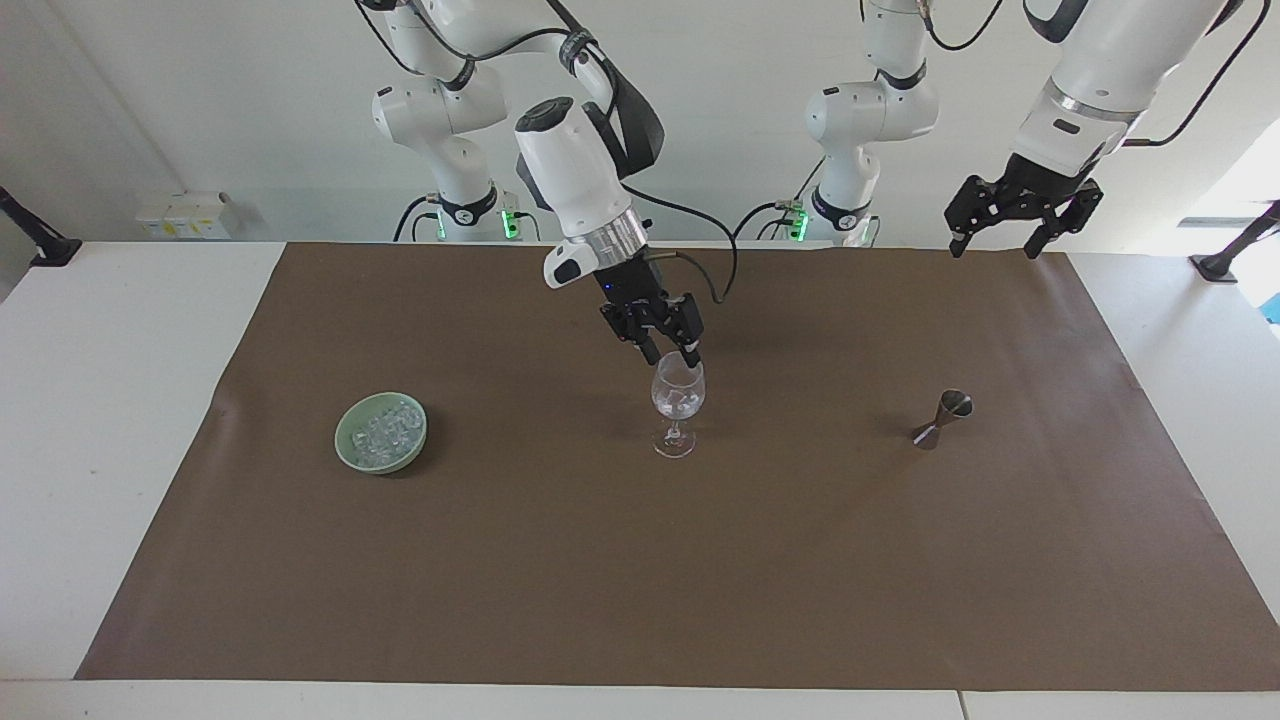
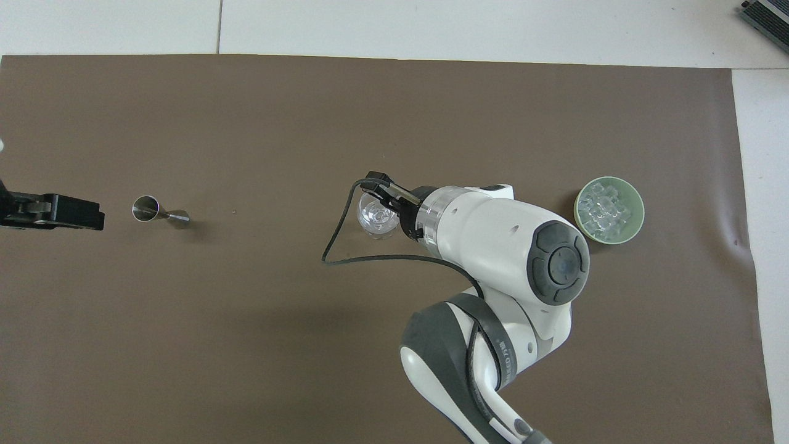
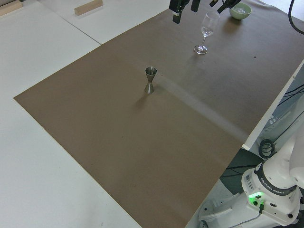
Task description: Pour wine and add ice with both arms
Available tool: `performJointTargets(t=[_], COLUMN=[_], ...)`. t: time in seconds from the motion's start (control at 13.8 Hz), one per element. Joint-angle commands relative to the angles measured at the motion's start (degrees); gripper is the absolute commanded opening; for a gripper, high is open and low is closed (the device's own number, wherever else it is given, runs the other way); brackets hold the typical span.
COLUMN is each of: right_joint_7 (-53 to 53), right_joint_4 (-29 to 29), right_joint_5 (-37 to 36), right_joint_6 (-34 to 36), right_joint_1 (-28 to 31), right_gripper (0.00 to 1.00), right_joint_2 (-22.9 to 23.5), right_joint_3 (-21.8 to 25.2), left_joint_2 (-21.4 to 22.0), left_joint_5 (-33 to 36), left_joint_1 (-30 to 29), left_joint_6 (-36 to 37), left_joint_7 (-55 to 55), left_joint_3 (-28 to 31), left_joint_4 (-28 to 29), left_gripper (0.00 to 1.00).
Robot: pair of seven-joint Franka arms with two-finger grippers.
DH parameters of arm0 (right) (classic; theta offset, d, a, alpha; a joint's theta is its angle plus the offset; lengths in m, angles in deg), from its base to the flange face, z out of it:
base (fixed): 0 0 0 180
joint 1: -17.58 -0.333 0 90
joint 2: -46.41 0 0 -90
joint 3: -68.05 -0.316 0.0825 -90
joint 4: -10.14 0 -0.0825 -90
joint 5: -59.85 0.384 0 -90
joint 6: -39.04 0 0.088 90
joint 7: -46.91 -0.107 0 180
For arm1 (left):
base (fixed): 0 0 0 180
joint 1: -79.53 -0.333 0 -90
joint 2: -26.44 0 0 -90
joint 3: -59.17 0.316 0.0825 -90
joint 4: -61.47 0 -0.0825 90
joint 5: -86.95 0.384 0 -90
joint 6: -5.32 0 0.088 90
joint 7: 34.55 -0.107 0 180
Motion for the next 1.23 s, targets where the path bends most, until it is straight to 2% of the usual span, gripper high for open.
performJointTargets(t=[0.0,0.14,0.29,0.51,0.72,0.87,1.16], right_joint_7=[0.17,0.43,2.78,12.35,21.94,27.47,39.79], right_joint_4=[0.06,-0.02,-0.11,-0.64,-0.82,-0.82,-0.03], right_joint_5=[0.89,0.36,-0.17,-2.7,-10.25,-11.94,-12.03], right_joint_6=[-0.6,0.19,4.48,15.71,25.75,28.92,30.34], right_joint_1=[-0.09,0.61,2.36,7.89,12.2,15.1,20.55], right_gripper=[0.89,0.89,0.89,1.0,1.0,1.0,1.0], right_joint_2=[-0.37,-1.16,-3.18,-7.65,-10.83,-12.23,-13.82], right_joint_3=[0.16,0.43,0.69,0.69,0.69,0.69,0.78], left_joint_2=[1.62,1.61,1.62,1.62,1.7,1.62,2.4], left_joint_5=[-0.51,-0.51,-0.51,-0.51,-0.51,-1.64,-1.65], left_joint_1=[0.37,0.46,-0.33,0.28,-0.15,-0.33,-0.42], left_joint_6=[-1.53,-1.01,-1.09,-1.01,0.22,0.14,0.49], left_joint_7=[-0.82,-0.47,-0.46,-0.72,-1.34,-1.7,-5.8], left_joint_3=[0.33,0.33,0.42,0.42,0.33,0.68,0.86], left_joint_4=[2.3,2.3,2.3,2.21,2.56,2.47,4.4], left_gripper=[1.0,1.0,1.0,1.0,1.0,1.0,1.0])
